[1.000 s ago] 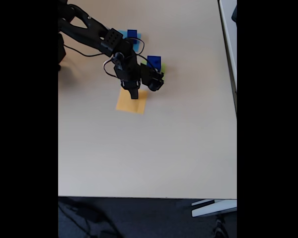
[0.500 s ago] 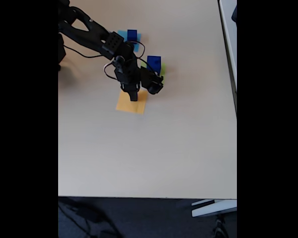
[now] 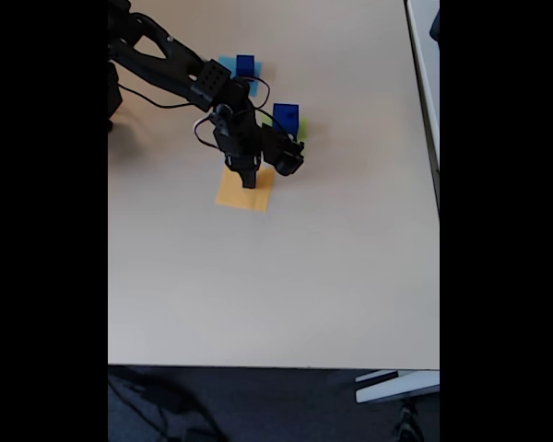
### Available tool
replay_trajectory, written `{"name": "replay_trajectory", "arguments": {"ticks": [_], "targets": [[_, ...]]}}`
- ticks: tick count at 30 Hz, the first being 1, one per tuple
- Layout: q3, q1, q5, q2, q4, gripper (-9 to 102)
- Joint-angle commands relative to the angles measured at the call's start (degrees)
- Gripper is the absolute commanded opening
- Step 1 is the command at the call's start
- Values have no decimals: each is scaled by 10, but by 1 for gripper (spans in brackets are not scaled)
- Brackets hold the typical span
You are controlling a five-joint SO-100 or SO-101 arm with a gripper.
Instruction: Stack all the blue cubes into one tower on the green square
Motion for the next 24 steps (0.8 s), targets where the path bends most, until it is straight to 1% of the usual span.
{"name": "replay_trajectory", "arguments": {"ticks": [1, 10, 15, 18, 24], "targets": [[-33, 1, -4, 14, -9, 12], [-32, -2, -9, 15, -11, 14], [-31, -7, -27, 23, -25, 20], [-22, -14, -39, 33, -47, 23], [18, -33, -42, 64, -89, 25]]}}
